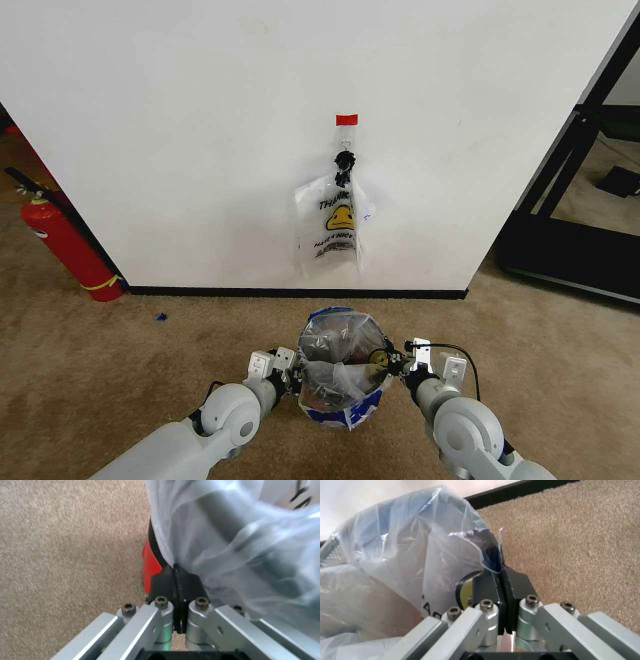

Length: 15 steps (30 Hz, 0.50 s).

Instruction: Pick up the garbage bag from the wall and place it over the trash bin.

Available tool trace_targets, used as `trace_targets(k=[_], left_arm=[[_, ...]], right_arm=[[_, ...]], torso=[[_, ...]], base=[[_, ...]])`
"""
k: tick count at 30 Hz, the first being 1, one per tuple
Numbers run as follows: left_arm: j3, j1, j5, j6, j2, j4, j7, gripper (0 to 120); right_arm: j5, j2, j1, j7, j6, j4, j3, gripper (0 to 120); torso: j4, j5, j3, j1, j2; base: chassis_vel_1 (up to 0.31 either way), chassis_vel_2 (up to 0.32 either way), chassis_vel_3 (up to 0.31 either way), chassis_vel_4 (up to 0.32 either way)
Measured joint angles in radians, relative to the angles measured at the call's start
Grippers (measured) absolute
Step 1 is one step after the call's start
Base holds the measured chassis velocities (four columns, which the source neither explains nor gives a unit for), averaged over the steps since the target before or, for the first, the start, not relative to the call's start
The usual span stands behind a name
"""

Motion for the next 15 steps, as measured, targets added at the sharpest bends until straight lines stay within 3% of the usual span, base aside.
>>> trace_targets(k=[3, 6, 11, 15], left_arm=[[-0.027, 0.003, 0.043, 0.009, 0.031, -0.027, 0.0, 16], [-0.038, 0.003, 0.067, 0.012, 0.046, -0.036, -0.001, 21], [-0.053, 0.006, 0.194, 0.019, 0.101, -0.041, 0.008, 45], [-0.07, 0.023, 0.236, 0.02, 0.117, -0.04, 0.009, 53]], right_arm=[[-0.001, 0.0, -0.001, -0.001, 0.0, 0.001, -0.001, 0], [-0.001, 0.001, -0.001, -0.001, 0.0, 0.002, -0.002, 0], [-0.002, 0.002, -0.001, -0.001, 0.0, 0.006, -0.005, 0], [-0.004, 0.001, -0.001, -0.001, 0.0, 0.007, -0.005, 0]], torso=[[0.0, 0.0001, 0.0, 0.0, 0.0], [0.0, 0.0002, 0.0, 0.0, 0.0], [0.0, 0.0001, 0.0, 0.0, 0.0], [0.0, 0.0002, 0.0, 0.0, 0.0]], base=[[0.0, 0.0, 0.0, 0.0], [0.0, 0.0, 0.0, 0.0], [0.0, 0.0, 0.0, 0.0], [0.0, 0.0, 0.0, 0.0]])
